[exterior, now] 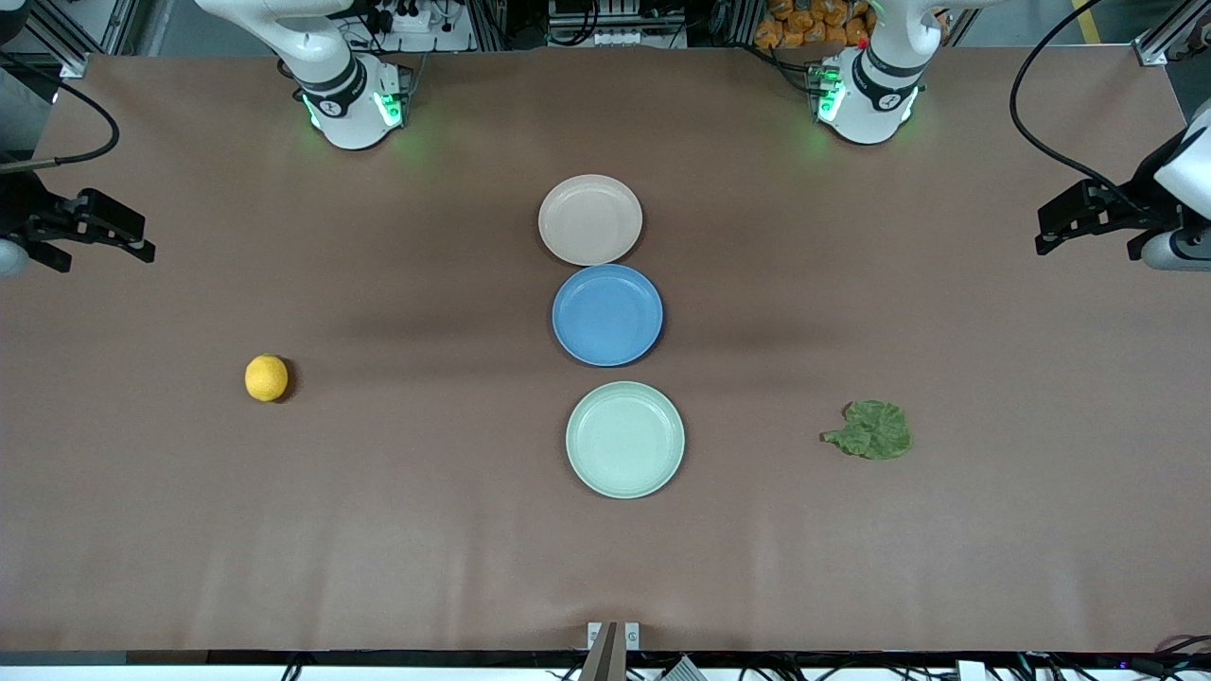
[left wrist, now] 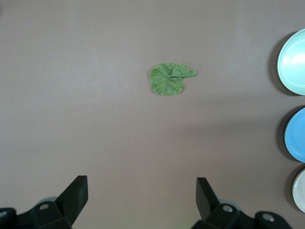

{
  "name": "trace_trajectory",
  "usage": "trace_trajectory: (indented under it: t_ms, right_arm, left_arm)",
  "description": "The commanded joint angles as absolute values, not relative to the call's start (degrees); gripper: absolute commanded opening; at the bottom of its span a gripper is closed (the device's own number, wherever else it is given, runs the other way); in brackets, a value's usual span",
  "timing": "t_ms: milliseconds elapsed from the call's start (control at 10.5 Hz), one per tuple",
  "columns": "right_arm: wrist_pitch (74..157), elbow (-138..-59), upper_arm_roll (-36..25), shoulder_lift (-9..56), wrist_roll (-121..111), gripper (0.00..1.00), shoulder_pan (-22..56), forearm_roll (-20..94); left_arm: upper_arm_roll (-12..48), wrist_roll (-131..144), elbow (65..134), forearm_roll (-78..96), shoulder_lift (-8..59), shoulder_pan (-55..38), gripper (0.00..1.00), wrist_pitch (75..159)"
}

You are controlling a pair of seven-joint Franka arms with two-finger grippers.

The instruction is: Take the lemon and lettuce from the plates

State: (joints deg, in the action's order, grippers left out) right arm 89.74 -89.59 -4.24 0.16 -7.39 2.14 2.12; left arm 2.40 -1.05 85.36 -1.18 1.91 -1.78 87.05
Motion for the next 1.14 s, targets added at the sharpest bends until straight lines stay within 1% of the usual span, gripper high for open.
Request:
trace_trajectory:
  t_ms: [0,853,1043]
  right_arm:
    - [89.1,-90.4,-4.0,-1.0,-5.7,1.0,2.4,1.1]
    - [88.9,-90.4,-4.1,-0.9,-5.8,1.0,2.2,1.1]
    - [88.9,-90.4,-4.1,-0.8,-5.8,1.0,2.1,1.1]
  left_arm:
    - [2.8,-2.1,86.2,-1.4,0.6,-1.4,1.0,86.3]
    - [2.0,-1.2,86.0,-1.6,0.6,-1.5,1.0,86.2]
    - [1.9,-1.3,84.2,-1.4,0.8,-1.5,1.0,86.2]
